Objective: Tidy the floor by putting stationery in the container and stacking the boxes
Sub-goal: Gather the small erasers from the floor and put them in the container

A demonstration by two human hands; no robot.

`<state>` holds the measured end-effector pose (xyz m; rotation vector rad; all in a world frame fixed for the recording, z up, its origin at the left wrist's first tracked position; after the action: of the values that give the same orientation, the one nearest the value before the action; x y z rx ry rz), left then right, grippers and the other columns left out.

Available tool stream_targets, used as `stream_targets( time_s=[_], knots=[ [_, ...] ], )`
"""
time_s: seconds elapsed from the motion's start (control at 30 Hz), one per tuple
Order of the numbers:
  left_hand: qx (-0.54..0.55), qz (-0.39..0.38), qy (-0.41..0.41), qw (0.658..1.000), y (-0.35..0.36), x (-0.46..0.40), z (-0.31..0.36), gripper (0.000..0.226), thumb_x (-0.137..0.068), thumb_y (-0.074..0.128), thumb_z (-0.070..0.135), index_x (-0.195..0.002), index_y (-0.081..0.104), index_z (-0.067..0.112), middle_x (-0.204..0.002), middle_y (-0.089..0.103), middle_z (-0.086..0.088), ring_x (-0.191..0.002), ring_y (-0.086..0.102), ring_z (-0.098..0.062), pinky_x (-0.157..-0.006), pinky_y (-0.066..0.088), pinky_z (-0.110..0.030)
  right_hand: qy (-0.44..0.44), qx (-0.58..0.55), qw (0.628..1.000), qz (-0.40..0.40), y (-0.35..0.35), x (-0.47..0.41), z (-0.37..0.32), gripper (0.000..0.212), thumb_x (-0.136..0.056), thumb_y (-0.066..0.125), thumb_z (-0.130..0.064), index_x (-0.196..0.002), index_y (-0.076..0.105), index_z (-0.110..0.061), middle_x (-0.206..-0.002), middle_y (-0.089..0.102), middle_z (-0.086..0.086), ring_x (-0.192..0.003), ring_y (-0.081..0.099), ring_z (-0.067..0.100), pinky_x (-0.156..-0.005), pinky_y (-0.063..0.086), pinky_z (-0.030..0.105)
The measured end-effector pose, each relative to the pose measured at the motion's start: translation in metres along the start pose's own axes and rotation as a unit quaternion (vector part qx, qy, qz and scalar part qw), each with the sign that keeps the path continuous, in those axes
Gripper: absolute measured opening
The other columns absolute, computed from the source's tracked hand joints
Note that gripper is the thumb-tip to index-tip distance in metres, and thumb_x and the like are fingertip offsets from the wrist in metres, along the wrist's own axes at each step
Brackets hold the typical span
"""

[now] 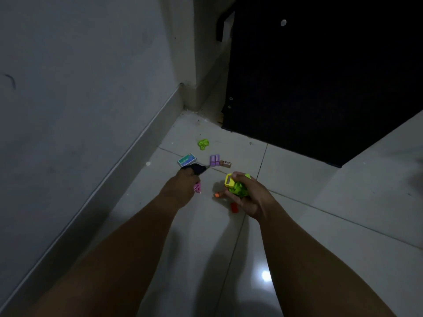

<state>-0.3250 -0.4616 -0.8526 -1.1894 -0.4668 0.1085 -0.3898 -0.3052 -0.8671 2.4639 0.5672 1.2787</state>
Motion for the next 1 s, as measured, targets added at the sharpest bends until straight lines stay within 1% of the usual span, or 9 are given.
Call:
stream_targets(
  time_s=[0.1, 0.23, 0.3, 0.43, 0.5, 0.63, 0.77, 0.9, 1.0],
  knots=[
    [-0.06, -0.026, 0.014, 0.998, 0.018, -0.004, 0.001, 0.034, -0.094, 0.042, 0.007, -0.128, 0.05, 0.006, -0.138, 0.042, -0.013, -0.126, 0.041, -0.026, -0.1, 0.04, -0.033, 0.002, -0.005, 1.0, 0.017, -0.008, -0.006, 0.002, 0.008, -0.091, 0.056, -0.003, -0.085, 0.059, -0.006, -0.086, 0.062, 0.015, -0.078, 0.063, 0.026, -0.051, 0.058, 0.031],
    [-0.109, 0.005, 0.008, 0.994, 0.018, -0.009, 0.01, 0.044, -0.094, 0.044, 0.011, -0.136, 0.034, 0.004, -0.138, 0.04, -0.015, -0.128, 0.038, -0.027, -0.099, 0.042, -0.034, 0.0, -0.012, 1.0, 0.028, -0.018, -0.011, 0.0, 0.006, -0.091, 0.056, -0.003, -0.087, 0.059, -0.005, -0.09, 0.062, 0.017, -0.081, 0.064, 0.028, -0.056, 0.06, 0.035],
    [-0.11, 0.023, 0.016, 0.993, 0.016, -0.012, 0.013, 0.042, -0.092, 0.051, 0.022, -0.129, 0.04, 0.007, -0.129, 0.048, -0.014, -0.12, 0.044, -0.027, -0.091, 0.043, -0.036, -0.004, -0.005, 0.999, 0.032, -0.023, -0.013, -0.001, 0.007, -0.092, 0.054, -0.003, -0.087, 0.059, -0.006, -0.09, 0.063, 0.016, -0.081, 0.064, 0.027, -0.058, 0.06, 0.033],
    [0.051, 0.038, 0.088, 0.994, 0.005, -0.012, 0.046, 0.03, -0.084, 0.064, 0.024, -0.108, 0.056, 0.008, -0.114, 0.052, -0.007, -0.103, 0.052, -0.021, -0.088, 0.046, -0.033, -0.016, -0.031, 0.998, 0.053, -0.032, -0.015, -0.003, 0.01, -0.09, 0.056, -0.002, -0.083, 0.06, -0.006, -0.083, 0.065, 0.013, -0.078, 0.065, 0.024, -0.055, 0.059, 0.032],
    [0.08, 0.02, 0.138, 0.987, 0.004, -0.009, 0.072, 0.029, -0.083, 0.065, 0.025, -0.107, 0.06, 0.009, -0.111, 0.05, -0.005, -0.095, 0.055, -0.019, -0.082, 0.049, -0.031, -0.026, -0.043, 0.996, 0.075, -0.038, -0.016, -0.006, 0.012, -0.09, 0.056, -0.002, -0.08, 0.06, -0.007, -0.078, 0.065, 0.012, -0.075, 0.064, 0.023, -0.053, 0.058, 0.032],
    [0.005, -0.03, 0.213, 0.977, 0.036, 0.006, 0.111, 0.031, -0.085, 0.06, 0.021, -0.114, 0.058, 0.012, -0.113, 0.056, -0.008, -0.101, 0.055, -0.023, -0.082, 0.049, -0.034, -0.042, -0.047, 0.993, 0.101, -0.051, -0.017, -0.008, 0.011, -0.09, 0.056, -0.003, -0.081, 0.059, -0.008, -0.081, 0.065, 0.011, -0.074, 0.064, 0.022, -0.054, 0.057, 0.031],
    [-0.004, -0.031, 0.214, 0.976, 0.045, 0.004, 0.12, 0.028, -0.086, 0.055, 0.014, -0.114, 0.06, 0.014, -0.111, 0.061, -0.01, -0.102, 0.057, -0.026, -0.082, 0.048, -0.036, -0.043, -0.045, 0.993, 0.103, -0.061, -0.013, -0.011, 0.012, -0.088, 0.058, -0.002, -0.078, 0.061, -0.007, -0.079, 0.066, 0.011, -0.075, 0.064, 0.021, -0.054, 0.057, 0.03],
    [-0.059, -0.04, 0.251, 0.965, 0.052, -0.004, 0.123, 0.033, -0.089, 0.052, 0.017, -0.122, 0.058, 0.02, -0.11, 0.059, -0.009, -0.106, 0.054, -0.025, -0.079, 0.046, -0.035, -0.046, -0.047, 0.992, 0.112, -0.068, -0.015, -0.017, 0.01, -0.089, 0.058, -0.003, -0.08, 0.06, -0.007, -0.083, 0.064, 0.012, -0.077, 0.062, 0.024, -0.064, 0.054, 0.037],
    [-0.042, -0.041, 0.224, 0.973, 0.049, -0.012, 0.118, 0.03, -0.088, 0.055, 0.018, -0.118, 0.059, 0.015, -0.11, 0.057, -0.01, -0.105, 0.054, -0.026, -0.08, 0.045, -0.035, -0.05, -0.047, 0.991, 0.114, -0.07, -0.017, -0.02, 0.011, -0.09, 0.057, -0.003, -0.08, 0.06, -0.008, -0.083, 0.063, 0.012, -0.077, 0.061, 0.024, -0.065, 0.053, 0.037]
  ],
)
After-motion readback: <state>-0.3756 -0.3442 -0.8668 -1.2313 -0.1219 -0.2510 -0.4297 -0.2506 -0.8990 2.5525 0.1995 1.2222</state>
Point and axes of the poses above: each hand's wrist, its own x-axis away from the middle knuckle, its own y-axis out of the palm, z = x × y, the point moved 9 cm from there along -x, towards the middle knuckle
